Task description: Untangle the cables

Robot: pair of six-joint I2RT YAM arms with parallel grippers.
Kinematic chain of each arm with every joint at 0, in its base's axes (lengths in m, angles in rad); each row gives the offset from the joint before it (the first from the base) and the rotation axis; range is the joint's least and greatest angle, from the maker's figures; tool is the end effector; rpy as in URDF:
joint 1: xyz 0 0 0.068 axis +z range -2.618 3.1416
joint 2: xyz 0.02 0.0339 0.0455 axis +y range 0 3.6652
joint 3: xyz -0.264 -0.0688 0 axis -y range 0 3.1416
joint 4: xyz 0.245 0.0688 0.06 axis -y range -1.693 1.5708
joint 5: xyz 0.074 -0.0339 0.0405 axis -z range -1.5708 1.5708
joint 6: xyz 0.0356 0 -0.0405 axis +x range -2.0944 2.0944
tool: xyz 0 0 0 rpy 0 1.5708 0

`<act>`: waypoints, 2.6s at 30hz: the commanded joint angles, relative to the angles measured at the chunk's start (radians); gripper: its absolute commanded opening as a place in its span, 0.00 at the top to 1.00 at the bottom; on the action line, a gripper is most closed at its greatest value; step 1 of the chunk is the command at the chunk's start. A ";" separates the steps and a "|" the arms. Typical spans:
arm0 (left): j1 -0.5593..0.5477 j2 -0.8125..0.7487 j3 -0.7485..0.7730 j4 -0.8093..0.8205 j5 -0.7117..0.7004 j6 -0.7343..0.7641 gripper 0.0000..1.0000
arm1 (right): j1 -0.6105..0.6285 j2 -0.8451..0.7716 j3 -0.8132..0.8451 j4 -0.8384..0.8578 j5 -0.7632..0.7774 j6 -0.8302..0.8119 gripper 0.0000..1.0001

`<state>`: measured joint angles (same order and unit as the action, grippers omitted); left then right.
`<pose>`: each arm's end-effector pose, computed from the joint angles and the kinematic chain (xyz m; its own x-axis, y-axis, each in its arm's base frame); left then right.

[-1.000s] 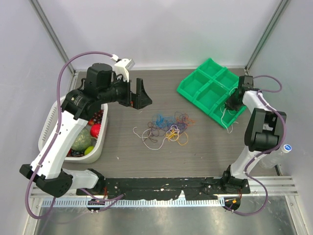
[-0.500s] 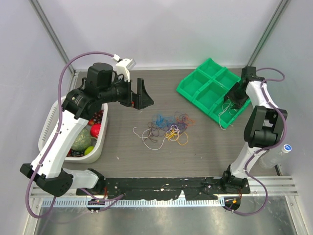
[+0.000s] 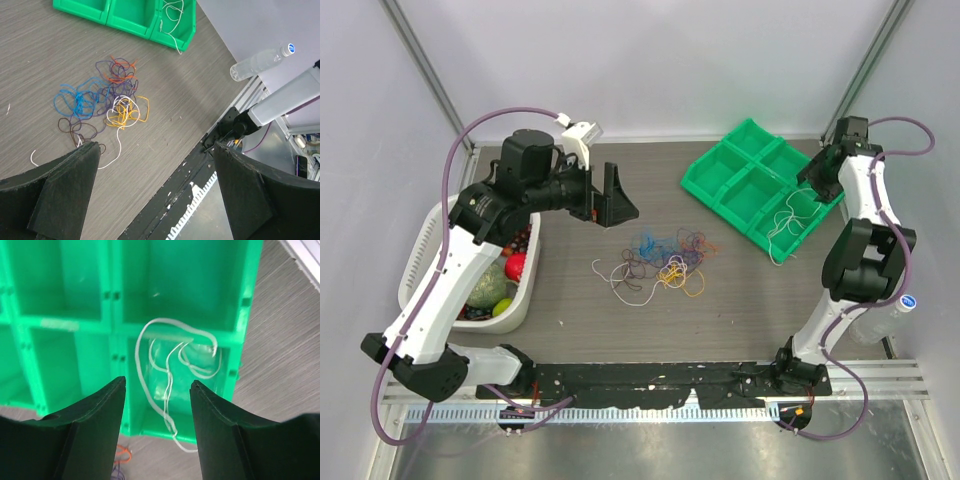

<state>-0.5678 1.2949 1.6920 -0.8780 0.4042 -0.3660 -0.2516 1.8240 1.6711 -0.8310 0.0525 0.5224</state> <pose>0.1994 -0.1438 0.4682 -0.6463 0.0220 -0.7627 0.5966 0.6377 -0.4872 0.3851 -0.1009 0.2998 -0.5608 0.6586 -0.5017 0.6422 0.7285 0.2384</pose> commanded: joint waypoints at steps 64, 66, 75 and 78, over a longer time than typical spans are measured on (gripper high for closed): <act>-0.047 -0.008 -0.015 0.042 0.064 0.036 0.00 | 0.107 -0.267 -0.289 -0.010 0.244 -0.199 0.36; -0.050 -0.003 -0.014 0.045 0.070 0.027 0.00 | 0.146 -0.299 -0.345 0.019 0.216 -0.245 0.36; -0.061 0.004 -0.005 0.042 0.076 0.024 0.00 | 0.192 -0.296 -0.464 0.047 0.067 -0.317 0.62; -0.061 0.003 -0.014 0.042 0.071 0.025 0.00 | 0.207 -0.290 -0.493 0.047 0.050 -0.343 0.66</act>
<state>-0.6250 1.3075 1.6783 -0.8719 0.4580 -0.3374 -0.0608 1.5429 1.1912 -0.8013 0.1329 0.2356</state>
